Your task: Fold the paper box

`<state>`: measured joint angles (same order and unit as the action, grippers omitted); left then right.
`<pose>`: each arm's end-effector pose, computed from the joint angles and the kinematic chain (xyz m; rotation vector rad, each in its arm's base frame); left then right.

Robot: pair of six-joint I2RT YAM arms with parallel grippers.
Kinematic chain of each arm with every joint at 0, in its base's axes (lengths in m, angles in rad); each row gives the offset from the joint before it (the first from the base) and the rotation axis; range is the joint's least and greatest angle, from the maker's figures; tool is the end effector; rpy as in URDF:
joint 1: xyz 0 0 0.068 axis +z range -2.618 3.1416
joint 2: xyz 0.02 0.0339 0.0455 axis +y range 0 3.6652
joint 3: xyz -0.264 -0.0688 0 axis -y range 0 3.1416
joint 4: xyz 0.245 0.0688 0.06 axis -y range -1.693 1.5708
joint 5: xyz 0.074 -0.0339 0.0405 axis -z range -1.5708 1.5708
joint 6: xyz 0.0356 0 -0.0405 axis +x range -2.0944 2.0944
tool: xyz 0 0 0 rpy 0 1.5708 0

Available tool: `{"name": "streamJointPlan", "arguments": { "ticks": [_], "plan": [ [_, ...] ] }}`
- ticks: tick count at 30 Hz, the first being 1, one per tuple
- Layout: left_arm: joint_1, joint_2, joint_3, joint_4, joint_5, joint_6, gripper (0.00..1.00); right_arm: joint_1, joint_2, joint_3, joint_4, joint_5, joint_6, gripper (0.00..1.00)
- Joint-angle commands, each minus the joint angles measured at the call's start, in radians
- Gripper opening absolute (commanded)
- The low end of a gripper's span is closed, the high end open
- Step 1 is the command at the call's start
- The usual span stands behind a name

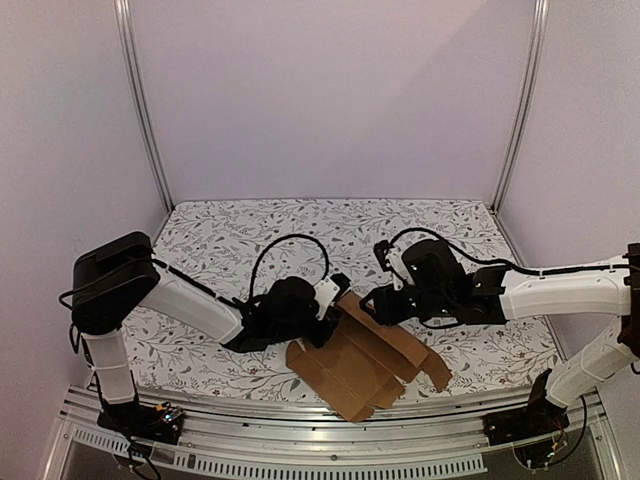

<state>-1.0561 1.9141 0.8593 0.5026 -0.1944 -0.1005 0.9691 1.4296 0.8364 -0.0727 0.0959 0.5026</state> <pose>0.1904 -0.3227 0.1215 0.8830 1.9594 -0.4798 0.1758 0.2500 0.2201 -0.4844 2.2736 0.6756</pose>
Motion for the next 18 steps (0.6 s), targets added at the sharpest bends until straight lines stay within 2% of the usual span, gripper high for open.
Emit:
{"name": "streamJointPlan", "arguments": {
  "ticks": [1, 13, 18],
  "plan": [
    [-0.019, 0.017, 0.017, -0.036, 0.067, 0.028, 0.0, -0.003, 0.004, -0.02, -0.038, -0.065, -0.011, 0.47],
    [-0.019, 0.028, 0.018, -0.023, 0.119, 0.044, 0.0, -0.024, 0.02, -0.067, 0.014, -0.149, 0.021, 0.48],
    [-0.019, 0.054, 0.044, -0.018, 0.115, 0.041, 0.0, -0.024, 0.039, -0.078, 0.055, -0.183, 0.056, 0.45]
  ]
}}
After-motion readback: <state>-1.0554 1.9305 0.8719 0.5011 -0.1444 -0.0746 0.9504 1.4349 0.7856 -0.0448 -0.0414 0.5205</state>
